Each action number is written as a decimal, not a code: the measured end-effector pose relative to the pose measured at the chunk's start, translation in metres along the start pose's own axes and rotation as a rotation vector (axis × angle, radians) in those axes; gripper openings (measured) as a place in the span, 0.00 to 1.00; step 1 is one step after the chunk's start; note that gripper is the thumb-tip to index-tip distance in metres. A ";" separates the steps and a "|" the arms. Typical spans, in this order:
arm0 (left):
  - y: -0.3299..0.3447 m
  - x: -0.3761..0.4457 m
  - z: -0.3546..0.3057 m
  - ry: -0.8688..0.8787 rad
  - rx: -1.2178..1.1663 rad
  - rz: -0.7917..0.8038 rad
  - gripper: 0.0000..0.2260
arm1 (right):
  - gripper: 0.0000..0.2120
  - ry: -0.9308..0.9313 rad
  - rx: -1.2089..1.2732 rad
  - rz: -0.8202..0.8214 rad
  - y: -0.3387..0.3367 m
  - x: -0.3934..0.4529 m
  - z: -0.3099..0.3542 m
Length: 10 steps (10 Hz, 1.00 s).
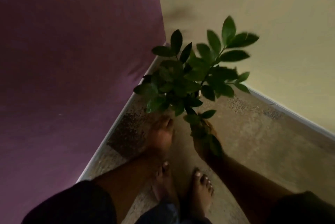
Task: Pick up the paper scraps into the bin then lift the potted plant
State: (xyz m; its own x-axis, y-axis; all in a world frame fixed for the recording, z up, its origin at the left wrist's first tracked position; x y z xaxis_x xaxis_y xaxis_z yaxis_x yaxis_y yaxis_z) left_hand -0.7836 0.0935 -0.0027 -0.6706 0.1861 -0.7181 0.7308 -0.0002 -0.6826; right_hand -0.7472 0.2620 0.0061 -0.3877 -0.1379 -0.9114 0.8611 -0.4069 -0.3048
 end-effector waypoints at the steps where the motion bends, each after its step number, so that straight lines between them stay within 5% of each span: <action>1: 0.000 -0.036 -0.007 0.062 -0.115 -0.034 0.25 | 0.17 -0.103 -0.053 -0.255 -0.021 -0.018 0.004; 2: -0.014 -0.083 -0.007 -0.003 -0.111 -0.101 0.27 | 0.39 -0.157 -0.262 -0.309 -0.007 -0.058 -0.003; 6: -0.219 -0.224 -0.016 0.033 0.007 -0.371 0.40 | 0.45 -0.232 -0.327 -0.513 -0.128 -0.267 0.067; 10: -0.520 -0.330 -0.014 0.147 0.128 -0.832 0.39 | 0.48 -0.396 -0.515 -1.017 -0.355 -0.469 0.213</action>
Point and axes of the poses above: each hand's wrist, its own x-axis towards the middle knuckle, its own y-axis out of the palm, z = x × y, the point moved 1 cm from there along x, towards the middle knuckle, and after that the axes turned 9 degrees about z, right-handed, at the moved point
